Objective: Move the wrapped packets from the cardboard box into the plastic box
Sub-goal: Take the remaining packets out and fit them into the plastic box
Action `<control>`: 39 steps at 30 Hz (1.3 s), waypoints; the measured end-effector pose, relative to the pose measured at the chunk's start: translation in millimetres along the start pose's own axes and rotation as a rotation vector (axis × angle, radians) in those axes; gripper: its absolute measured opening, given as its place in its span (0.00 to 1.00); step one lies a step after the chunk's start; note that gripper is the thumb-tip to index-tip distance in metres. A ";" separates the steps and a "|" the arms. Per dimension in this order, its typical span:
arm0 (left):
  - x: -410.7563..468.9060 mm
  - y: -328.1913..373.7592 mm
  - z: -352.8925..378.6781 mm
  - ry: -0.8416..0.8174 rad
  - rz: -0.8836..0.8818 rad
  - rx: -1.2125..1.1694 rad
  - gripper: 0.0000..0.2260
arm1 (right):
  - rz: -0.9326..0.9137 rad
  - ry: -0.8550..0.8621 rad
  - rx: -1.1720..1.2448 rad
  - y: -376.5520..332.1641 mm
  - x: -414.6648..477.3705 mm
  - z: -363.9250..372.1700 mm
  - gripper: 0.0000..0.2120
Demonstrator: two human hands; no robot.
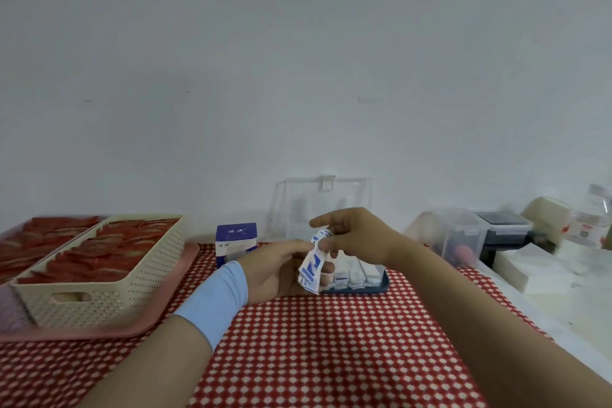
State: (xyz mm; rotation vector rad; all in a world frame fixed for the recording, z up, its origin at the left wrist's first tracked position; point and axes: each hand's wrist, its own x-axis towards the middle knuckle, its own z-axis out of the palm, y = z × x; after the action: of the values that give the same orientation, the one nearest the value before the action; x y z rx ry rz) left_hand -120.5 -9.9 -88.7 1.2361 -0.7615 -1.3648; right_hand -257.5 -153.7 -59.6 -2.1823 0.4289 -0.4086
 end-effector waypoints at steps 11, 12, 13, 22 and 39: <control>15.5 1.5 12.4 0.155 0.242 -0.330 0.10 | -0.061 0.097 0.033 -6.1 4.6 -4.7 0.20; 16.9 2.3 11.5 0.156 0.250 -0.327 0.11 | -0.082 0.054 -0.022 -5.7 2.4 -5.7 0.20; 17.1 3.3 11.6 0.143 0.248 -0.315 0.11 | -0.105 0.007 -0.126 -6.2 0.5 -5.4 0.21; 20.1 4.5 14.8 0.068 0.228 -0.360 0.12 | -0.210 0.083 -0.250 -6.8 7.3 4.6 0.18; 42.9 35.7 18.8 0.013 0.208 -0.139 0.09 | -0.084 -0.051 -0.037 -3.3 32.7 -58.3 0.12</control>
State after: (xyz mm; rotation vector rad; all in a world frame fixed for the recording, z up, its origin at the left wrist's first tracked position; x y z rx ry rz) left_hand -122.3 -62.0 -61.3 1.0264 -0.7507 -1.2171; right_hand -253.2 -206.2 -18.5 -2.2469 0.3200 -0.3928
